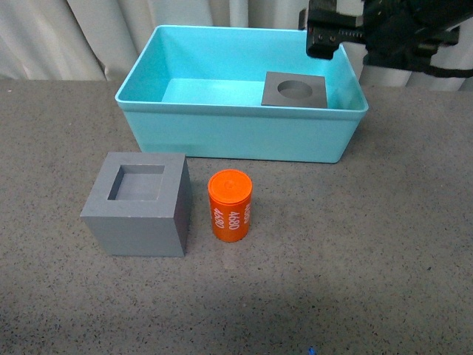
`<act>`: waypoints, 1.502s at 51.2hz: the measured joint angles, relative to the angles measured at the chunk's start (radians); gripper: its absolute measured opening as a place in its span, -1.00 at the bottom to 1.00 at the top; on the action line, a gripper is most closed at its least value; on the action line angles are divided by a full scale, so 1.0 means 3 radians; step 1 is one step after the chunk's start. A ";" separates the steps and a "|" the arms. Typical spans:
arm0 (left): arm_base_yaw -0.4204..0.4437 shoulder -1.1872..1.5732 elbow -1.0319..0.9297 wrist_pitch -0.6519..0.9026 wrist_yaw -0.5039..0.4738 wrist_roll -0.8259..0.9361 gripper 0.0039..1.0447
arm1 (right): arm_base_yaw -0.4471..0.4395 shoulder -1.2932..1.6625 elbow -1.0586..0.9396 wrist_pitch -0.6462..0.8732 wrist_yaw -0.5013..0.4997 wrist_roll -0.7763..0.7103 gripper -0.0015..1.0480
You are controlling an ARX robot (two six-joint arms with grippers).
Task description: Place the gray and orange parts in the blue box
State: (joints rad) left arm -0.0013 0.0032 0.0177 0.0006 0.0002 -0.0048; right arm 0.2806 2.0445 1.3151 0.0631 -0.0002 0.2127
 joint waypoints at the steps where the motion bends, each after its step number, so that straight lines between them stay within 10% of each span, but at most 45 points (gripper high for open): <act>1: 0.0000 0.0000 0.0000 0.0000 -0.0001 0.0000 0.88 | 0.0004 -0.0081 -0.0075 0.0069 0.0020 -0.0017 0.61; 5: 0.0000 0.0000 0.0000 0.0000 0.0000 0.0000 0.88 | 0.0022 -0.0553 -0.0501 0.0465 0.0150 -0.0075 0.85; 24: 0.0000 0.0000 0.0000 0.0000 -0.0001 0.0000 0.88 | 0.0113 -0.2164 -0.2552 0.1572 0.0622 -0.0089 0.81; 32: -0.0247 0.0919 0.0301 -0.0478 -0.0993 -0.0587 0.88 | 0.0106 -0.2187 -0.2557 0.1572 0.0632 -0.0098 0.81; 51: -0.0312 0.2831 0.0774 0.0609 -0.0418 -0.0993 0.88 | 0.0104 -0.2190 -0.2557 0.1572 0.0632 -0.0107 0.81; 77: -0.0745 0.5009 0.1673 0.0786 -0.0130 -0.1069 0.88 | 0.0106 -0.2190 -0.2557 0.1572 0.0624 -0.0108 0.81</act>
State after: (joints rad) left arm -0.2249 1.5059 0.5198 0.2363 -0.0387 -0.3256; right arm 0.3122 1.3876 0.5480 0.5346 0.1871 0.1802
